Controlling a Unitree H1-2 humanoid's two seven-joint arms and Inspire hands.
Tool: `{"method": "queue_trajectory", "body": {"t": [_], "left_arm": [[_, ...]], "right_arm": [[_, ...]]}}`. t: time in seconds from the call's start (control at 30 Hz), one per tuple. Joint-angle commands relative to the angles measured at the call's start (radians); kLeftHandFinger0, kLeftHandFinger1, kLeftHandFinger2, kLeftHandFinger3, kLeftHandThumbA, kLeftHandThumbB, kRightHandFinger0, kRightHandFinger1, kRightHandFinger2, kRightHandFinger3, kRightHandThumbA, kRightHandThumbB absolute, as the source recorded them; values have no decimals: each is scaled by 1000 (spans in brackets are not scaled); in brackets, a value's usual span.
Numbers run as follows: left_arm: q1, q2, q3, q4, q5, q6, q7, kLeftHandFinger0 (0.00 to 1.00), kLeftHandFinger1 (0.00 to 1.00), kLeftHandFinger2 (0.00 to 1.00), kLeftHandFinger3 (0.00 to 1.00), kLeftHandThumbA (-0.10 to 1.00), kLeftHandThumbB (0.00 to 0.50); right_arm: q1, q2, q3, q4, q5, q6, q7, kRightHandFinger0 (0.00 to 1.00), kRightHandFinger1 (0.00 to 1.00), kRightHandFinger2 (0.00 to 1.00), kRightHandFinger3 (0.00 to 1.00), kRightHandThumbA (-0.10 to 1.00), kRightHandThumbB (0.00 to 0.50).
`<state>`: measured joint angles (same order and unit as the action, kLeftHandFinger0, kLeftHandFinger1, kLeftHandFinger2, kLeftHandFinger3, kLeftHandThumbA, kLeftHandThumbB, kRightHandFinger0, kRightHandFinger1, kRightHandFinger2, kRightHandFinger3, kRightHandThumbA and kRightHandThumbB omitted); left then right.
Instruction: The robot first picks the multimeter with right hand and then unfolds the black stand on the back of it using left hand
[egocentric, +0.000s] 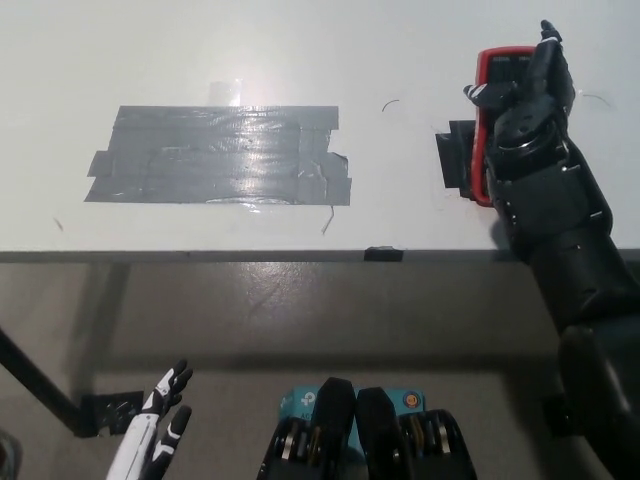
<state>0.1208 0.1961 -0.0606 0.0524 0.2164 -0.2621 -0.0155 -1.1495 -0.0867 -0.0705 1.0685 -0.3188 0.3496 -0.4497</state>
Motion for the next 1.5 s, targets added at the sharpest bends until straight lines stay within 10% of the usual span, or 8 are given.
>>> {"method": "queue_trajectory", "body": {"t": [0.0, 0.2, 0.5, 0.57, 0.67, 1.17, 1.3, 1.47], "left_arm": [[-13, 12, 8, -10, -3, -12, -1, 1000, 1000, 1000, 1000, 1000, 186], [-18, 13, 7, -8, 2, -15, -2, 1000, 1000, 1000, 1000, 1000, 196], [-49, 15, 6, -6, 3, -8, -6, 1000, 1000, 1000, 1000, 1000, 222], [-49, 15, 7, -9, -5, -5, -9, 1000, 1000, 1000, 1000, 1000, 224], [-55, 14, 8, -3, -4, -2, -8, 1000, 1000, 1000, 1000, 1000, 238], [-64, 18, 8, -15, 14, 3, -10, 1000, 1000, 1000, 1000, 1000, 278], [-85, 17, 9, -8, 10, 6, -11, 1000, 1000, 1000, 1000, 1000, 281], [-90, 16, 8, -11, 18, 13, -8, 1000, 1000, 1000, 1000, 1000, 299]], "right_arm": [[-65, 7, 0, 32, 43, -48, -14, 1000, 1000, 1000, 1000, 850, 500], [-69, 4, 11, 49, 43, -61, -20, 1000, 1000, 1000, 1000, 798, 500], [-106, -54, 194, 152, -43, 61, 84, 925, 1000, 1000, 1000, 281, 444], [-95, -66, 216, 172, -38, 45, 95, 745, 853, 961, 1000, 185, 384], [-76, -74, 224, 199, -26, 4, 65, 252, 297, 438, 1000, -75, 268], [-64, -77, 158, 205, 36, -121, -20, 204, 258, 375, 923, -100, 212], [-75, -82, 140, 193, 46, -165, -33, 215, 285, 311, 296, -100, 233], [-82, -76, 47, 149, 130, -249, -37, 65, 177, 117, 370, -100, 236]]}}
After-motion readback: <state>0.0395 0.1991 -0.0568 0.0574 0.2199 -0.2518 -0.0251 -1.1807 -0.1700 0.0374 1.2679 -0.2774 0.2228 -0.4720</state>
